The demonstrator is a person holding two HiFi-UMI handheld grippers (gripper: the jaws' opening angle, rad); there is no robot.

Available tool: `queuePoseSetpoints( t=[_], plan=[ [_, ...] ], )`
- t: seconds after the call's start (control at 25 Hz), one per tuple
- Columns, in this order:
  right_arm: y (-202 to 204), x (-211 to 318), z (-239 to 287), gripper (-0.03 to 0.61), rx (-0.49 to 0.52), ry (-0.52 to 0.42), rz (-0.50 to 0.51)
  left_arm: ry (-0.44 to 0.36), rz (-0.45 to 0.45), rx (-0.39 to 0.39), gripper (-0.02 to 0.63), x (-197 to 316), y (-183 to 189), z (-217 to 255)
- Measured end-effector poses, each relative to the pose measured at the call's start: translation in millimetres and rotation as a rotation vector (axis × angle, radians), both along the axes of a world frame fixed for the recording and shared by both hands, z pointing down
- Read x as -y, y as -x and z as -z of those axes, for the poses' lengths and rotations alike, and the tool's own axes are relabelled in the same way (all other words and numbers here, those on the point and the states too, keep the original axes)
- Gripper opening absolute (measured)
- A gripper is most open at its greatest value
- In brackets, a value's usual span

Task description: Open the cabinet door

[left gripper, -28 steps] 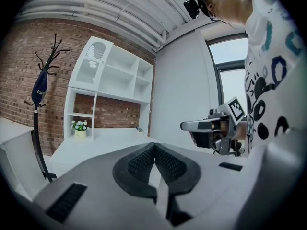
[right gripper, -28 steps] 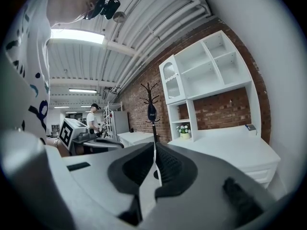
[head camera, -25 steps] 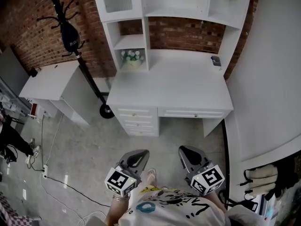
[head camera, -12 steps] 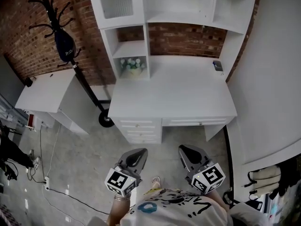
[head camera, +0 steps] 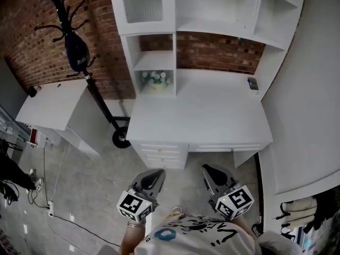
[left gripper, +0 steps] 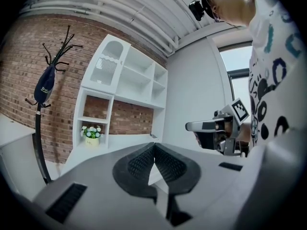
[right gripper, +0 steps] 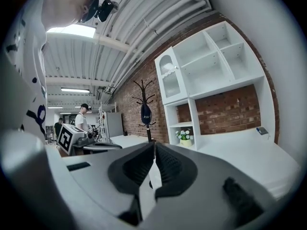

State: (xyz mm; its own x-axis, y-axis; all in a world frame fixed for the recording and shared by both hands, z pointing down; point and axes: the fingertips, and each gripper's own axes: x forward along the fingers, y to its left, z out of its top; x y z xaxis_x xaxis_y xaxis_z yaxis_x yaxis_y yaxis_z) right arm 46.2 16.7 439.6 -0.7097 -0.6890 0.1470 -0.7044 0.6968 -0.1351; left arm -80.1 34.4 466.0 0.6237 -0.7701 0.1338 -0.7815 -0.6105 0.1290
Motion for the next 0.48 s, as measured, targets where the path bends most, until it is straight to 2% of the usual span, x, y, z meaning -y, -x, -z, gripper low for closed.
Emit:
queuePoseSetpoints(
  t=[0.2,0.48],
  plan=[
    [12.9,17.7,2.1,0.029,0.015,-0.008,-0.017,-0.008,-0.013,0.001,0.015,14.2,12.1,-0.3],
    [5.7,33.1,-6.2,0.029,-0.006,0.000,-0.037,0.019,-0.021,-0.001,0.015,33.5,10.0,-13.8]
  ],
)
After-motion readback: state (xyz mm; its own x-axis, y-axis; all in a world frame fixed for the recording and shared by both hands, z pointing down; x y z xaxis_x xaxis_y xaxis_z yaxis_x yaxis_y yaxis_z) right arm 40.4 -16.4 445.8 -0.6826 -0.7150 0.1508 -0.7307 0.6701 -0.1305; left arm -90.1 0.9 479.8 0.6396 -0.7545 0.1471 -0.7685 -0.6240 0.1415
